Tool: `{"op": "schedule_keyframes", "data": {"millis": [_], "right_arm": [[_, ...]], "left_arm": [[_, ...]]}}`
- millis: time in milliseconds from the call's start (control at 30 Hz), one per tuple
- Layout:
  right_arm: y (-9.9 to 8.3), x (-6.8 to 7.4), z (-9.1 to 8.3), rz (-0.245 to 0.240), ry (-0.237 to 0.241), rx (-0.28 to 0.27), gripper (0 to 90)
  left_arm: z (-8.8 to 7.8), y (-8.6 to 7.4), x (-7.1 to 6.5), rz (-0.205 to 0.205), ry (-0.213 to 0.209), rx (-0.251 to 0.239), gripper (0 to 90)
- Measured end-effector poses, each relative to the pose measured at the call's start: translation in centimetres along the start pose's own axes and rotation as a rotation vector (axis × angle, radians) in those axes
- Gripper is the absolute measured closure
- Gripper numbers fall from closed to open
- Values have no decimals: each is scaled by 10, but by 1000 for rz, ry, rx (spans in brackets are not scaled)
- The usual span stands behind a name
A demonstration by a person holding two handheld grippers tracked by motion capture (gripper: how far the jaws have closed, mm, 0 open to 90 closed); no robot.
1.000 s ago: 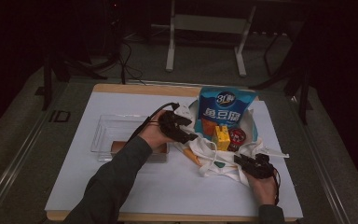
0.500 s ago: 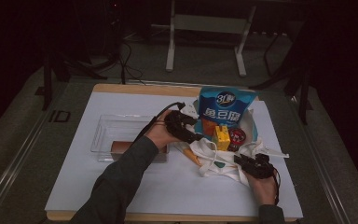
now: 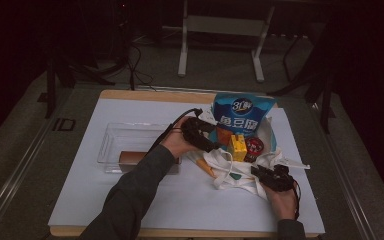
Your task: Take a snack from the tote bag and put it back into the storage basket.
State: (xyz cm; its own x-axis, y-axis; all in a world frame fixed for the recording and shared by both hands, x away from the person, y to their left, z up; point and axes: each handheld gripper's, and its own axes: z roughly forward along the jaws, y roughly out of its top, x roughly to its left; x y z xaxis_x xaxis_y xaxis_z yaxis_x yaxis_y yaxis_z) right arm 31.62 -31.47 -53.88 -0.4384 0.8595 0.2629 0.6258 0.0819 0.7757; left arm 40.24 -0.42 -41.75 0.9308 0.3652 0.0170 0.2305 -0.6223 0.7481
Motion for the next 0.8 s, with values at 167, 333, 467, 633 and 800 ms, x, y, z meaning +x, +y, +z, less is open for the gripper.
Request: {"op": "schedule_keyframes", "data": {"millis": [167, 333, 467, 633, 800], "right_arm": [[0, 0, 0, 2, 0, 0, 693], [0, 0, 0, 2, 0, 0, 693], [0, 0, 0, 2, 0, 0, 693], [0, 0, 0, 3, 1, 1, 693], [0, 0, 0, 1, 2, 2, 687]], "left_arm": [[7, 3, 0, -3, -8, -4, 332], [14, 7, -2, 5, -22, 2, 309], [20, 9, -3, 7, -27, 3, 299], [25, 13, -5, 21, -31, 11, 294], [31, 14, -6, 14, -31, 16, 284]]}}
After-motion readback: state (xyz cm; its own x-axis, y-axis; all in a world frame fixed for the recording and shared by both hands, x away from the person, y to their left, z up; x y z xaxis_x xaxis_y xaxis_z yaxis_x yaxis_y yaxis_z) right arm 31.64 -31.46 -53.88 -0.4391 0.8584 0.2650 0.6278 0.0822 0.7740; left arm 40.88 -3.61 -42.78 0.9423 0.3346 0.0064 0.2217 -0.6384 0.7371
